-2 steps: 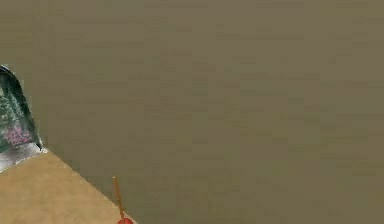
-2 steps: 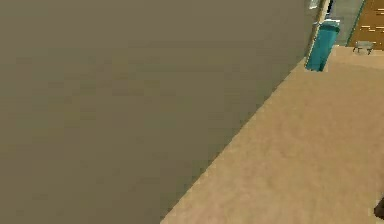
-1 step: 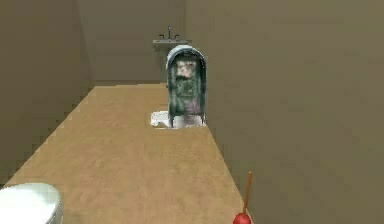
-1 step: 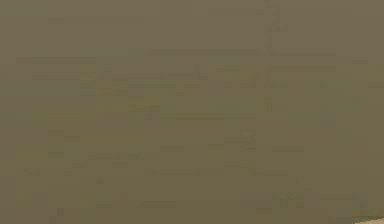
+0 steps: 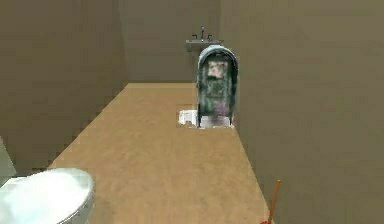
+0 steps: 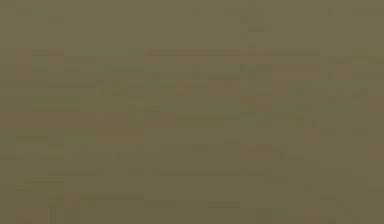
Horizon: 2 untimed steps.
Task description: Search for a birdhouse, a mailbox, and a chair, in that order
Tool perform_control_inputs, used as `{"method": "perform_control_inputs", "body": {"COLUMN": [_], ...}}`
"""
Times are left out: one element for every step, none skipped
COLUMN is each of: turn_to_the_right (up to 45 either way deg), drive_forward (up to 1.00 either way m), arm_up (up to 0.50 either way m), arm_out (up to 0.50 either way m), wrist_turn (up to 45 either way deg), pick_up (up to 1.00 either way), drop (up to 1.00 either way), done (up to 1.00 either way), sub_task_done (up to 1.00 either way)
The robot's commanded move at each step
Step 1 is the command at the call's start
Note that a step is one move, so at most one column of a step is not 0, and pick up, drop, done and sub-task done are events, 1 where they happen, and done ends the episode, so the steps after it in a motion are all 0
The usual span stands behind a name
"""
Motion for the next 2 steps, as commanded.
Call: {"method": "perform_control_inputs", "body": {"turn_to_the_right": [0.0,0.0], "drive_forward": [1.00,0.20], "arm_up": [0.00,0.00], "arm_out": [0.00,0.00], "wrist_turn": [0.0,0.0], "pick_up": [0.00,0.00], "drop": [0.00,0.00], "done": [0.00,0.00], "sub_task_done": [0.00,0.00]}}
